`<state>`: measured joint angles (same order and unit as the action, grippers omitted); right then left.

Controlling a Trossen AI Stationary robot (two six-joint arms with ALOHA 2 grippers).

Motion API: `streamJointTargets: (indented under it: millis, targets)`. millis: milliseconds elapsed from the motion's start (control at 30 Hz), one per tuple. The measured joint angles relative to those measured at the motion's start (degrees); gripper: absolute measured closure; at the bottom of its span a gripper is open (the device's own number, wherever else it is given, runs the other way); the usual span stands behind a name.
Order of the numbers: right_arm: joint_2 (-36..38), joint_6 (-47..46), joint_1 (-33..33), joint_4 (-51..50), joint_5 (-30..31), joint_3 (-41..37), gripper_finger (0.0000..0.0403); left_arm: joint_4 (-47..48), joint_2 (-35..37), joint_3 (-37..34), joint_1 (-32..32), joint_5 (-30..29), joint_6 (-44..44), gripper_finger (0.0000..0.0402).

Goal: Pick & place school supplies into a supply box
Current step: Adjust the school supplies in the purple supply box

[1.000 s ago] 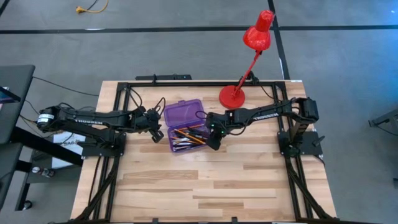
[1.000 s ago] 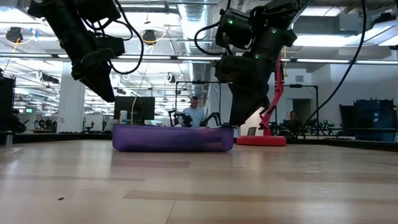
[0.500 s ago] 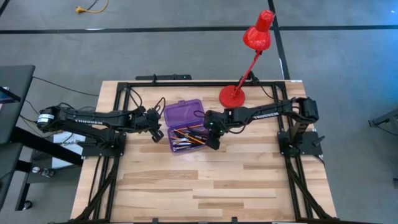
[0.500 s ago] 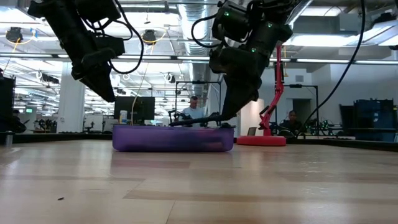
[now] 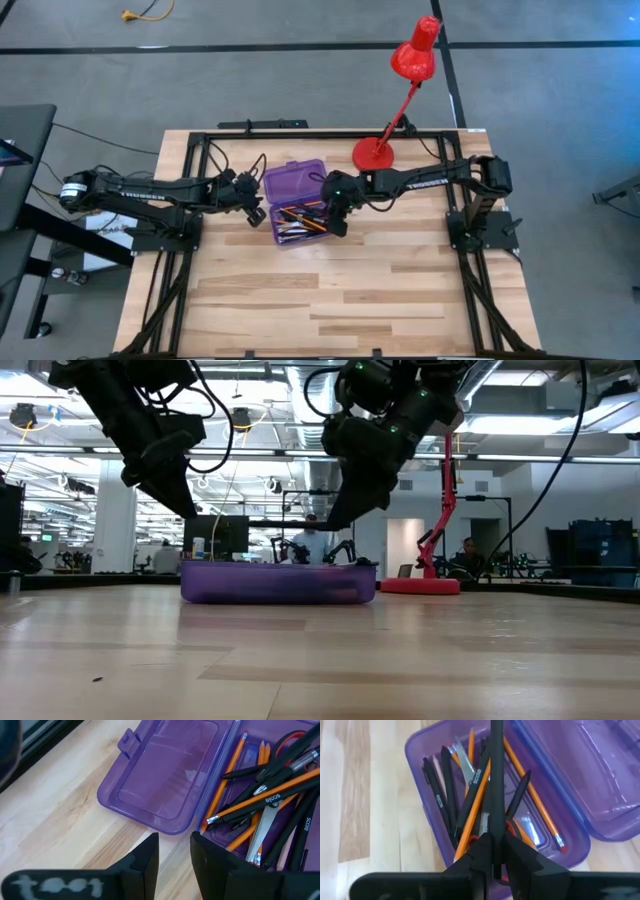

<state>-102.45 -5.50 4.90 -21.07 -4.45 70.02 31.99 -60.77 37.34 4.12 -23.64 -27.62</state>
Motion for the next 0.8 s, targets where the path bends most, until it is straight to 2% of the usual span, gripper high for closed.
streamJointTargets:
  millis: [233, 433, 533, 733, 800]
  targets:
    - [-2.1, -0.12, 0.14, 3.22, -0.22, 0.24, 0.0364, -0.06, 0.0, 0.0, 0.0, 0.0, -0.59, 0.0302]
    - [-8.44, -3.57, -0.52, -0.19, -1.18, 3.24, 0.0349, -0.15, 0.0, 0.0, -0.02, 0.89, -1.17, 0.0302]
    - [-8.6, -4.36, -0.73, -0.66, 0.11, 4.69, 0.034, 0.42, 0.0, 0.0, -0.04, 1.37, -1.16, 0.0302]
    - [-7.56, -3.09, 0.52, -3.84, 1.4, 6.82, 0.0299, 0.63, 0.0, 0.0, -0.07, 1.43, -0.99, 0.0302]
    - [-7.33, -3.38, 0.99, -4.79, 0.06, 6.73, 0.0279, 0.63, 0.0, 0.0, 0.03, 0.64, -0.37, 0.0302]
